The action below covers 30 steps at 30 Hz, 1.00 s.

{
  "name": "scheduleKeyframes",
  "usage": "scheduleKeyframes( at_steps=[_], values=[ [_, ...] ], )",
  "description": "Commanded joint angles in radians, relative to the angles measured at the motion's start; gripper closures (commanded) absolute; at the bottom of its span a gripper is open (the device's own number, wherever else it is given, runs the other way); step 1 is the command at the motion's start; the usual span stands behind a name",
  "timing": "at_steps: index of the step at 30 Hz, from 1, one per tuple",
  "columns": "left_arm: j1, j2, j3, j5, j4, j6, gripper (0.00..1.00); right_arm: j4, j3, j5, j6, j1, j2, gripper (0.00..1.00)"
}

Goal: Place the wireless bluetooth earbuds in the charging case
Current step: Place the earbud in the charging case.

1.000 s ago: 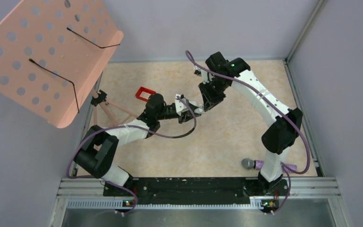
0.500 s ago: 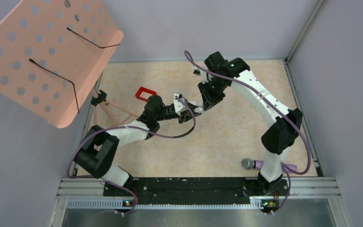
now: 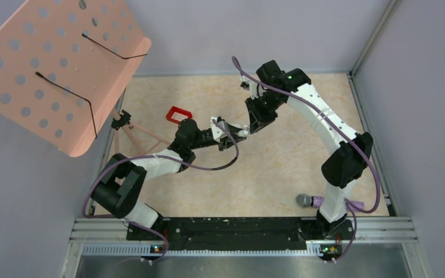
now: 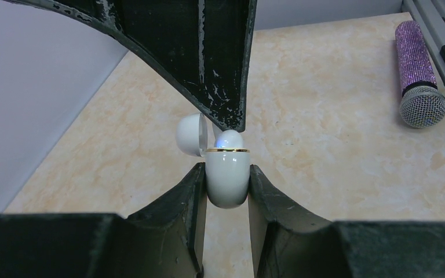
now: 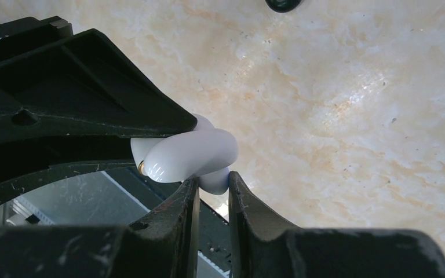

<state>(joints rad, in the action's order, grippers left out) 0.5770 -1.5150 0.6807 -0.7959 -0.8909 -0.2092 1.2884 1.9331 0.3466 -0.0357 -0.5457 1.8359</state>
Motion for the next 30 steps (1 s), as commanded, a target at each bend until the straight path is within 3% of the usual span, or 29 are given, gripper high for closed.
scheduleKeyframes(
  at_steps=[1, 30],
  values=[
    [0.012, 0.011, 0.001, -0.039, -0.155, -0.007, 1.00, -0.044, 0.035, 0.004, 0.016, 0.015, 0.005, 1.00],
    [0.012, 0.012, -0.018, -0.003, -0.187, -0.043, 1.00, -0.061, -0.035, 0.279, -0.011, 0.111, 0.052, 1.00]
  ],
)
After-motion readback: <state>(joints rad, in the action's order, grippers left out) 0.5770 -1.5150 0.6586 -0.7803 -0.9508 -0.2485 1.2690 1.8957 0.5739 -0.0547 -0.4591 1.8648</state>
